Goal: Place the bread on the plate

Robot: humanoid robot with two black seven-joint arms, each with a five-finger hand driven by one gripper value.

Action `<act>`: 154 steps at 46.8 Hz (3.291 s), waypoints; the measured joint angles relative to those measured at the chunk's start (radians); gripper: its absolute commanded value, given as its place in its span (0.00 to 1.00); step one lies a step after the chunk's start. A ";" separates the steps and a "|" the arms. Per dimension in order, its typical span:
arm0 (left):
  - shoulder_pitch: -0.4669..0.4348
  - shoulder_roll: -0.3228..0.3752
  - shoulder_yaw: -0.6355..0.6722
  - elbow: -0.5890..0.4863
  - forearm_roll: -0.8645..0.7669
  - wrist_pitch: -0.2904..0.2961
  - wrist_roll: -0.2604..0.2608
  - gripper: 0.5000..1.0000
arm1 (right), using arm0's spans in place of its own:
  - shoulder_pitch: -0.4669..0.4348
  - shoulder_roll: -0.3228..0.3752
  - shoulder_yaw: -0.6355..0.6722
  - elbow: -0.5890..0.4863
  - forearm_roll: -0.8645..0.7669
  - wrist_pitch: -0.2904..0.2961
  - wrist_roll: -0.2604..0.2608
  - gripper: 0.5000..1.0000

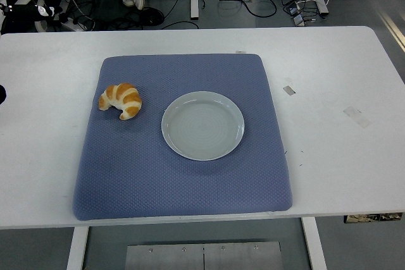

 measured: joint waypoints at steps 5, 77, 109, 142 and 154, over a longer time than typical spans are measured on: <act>0.000 0.002 0.002 0.000 0.005 0.000 0.000 0.96 | 0.000 0.000 0.000 0.000 0.000 0.000 0.000 1.00; -0.017 0.004 -0.009 -0.002 -0.011 -0.004 0.000 0.98 | 0.000 0.000 0.000 0.000 0.000 0.000 0.000 1.00; -0.024 0.006 -0.001 -0.014 -0.012 -0.011 0.000 0.98 | 0.000 0.000 0.000 0.000 0.000 0.000 0.000 1.00; -0.073 0.071 0.082 -0.197 0.117 0.000 0.153 0.96 | 0.000 0.000 0.000 0.000 0.000 0.000 -0.001 1.00; -0.073 0.067 0.082 -0.280 0.272 0.003 0.239 0.96 | 0.000 0.000 0.000 0.000 0.000 0.000 -0.001 1.00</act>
